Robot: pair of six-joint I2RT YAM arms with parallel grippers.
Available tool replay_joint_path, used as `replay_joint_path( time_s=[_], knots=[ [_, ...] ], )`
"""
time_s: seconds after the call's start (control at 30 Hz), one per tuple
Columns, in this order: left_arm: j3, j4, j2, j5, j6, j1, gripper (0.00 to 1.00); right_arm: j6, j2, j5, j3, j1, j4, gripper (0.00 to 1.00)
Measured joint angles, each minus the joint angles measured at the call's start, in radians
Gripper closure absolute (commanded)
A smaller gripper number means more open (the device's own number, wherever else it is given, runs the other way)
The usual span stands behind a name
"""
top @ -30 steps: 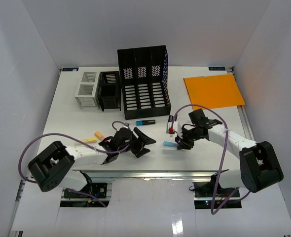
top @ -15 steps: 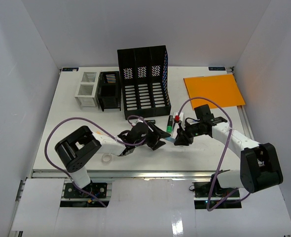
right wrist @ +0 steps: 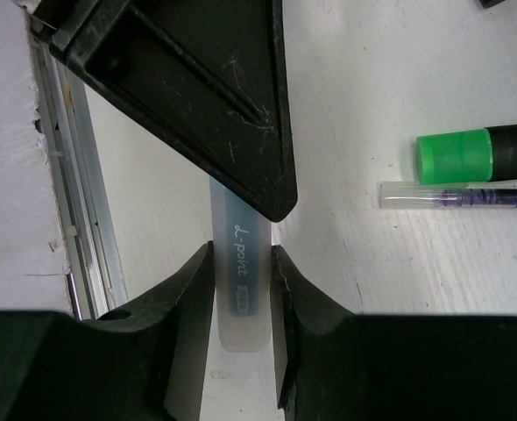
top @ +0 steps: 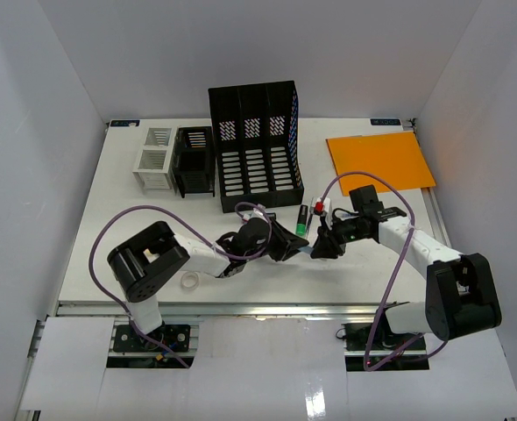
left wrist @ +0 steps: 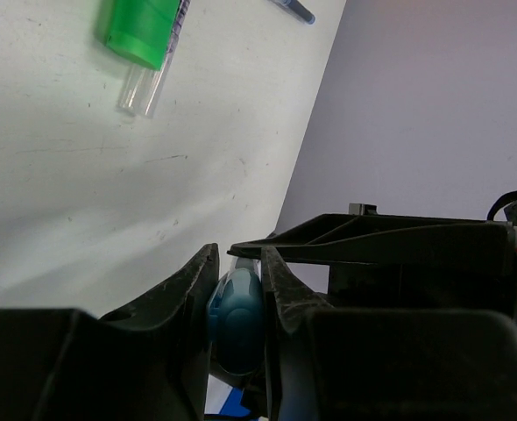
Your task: Organize the desk
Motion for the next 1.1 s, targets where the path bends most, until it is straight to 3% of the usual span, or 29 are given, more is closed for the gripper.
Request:
replay_joint_path(
  time_s=[0.1,0.13,0.23,0.57,0.8,0.97,1.1],
  knots=[
    [0.024,-0.039,-0.006,-0.011,0.044,-0.004,0.99,0.000,0.000,-0.003,0.000,-0.005,0.000,0.35],
    [0.035,-0.062,-0.012,-0.017,0.065,-0.007,1.00,0.003,0.000,-0.008,0.000,-0.007,0.003,0.28],
    [0.062,-0.137,-0.042,-0.038,0.127,-0.019,1.00,-0.005,-0.001,-0.019,0.000,-0.009,0.002,0.21],
    [0.190,-0.668,-0.359,-0.341,0.494,0.018,1.00,-0.097,-0.118,-0.082,0.005,-0.112,-0.079,0.19],
    [0.367,-0.935,-0.519,-0.453,0.795,0.306,1.00,-0.161,-0.208,-0.089,0.005,-0.148,-0.107,0.19],
    [0.583,-1.011,-0.458,-0.509,0.965,0.542,1.00,-0.173,-0.211,-0.086,0.004,-0.157,-0.110,0.19],
    [0.758,-1.003,-0.318,-0.557,1.060,0.654,1.00,-0.180,-0.215,-0.085,0.004,-0.162,-0.112,0.19]
  ],
)
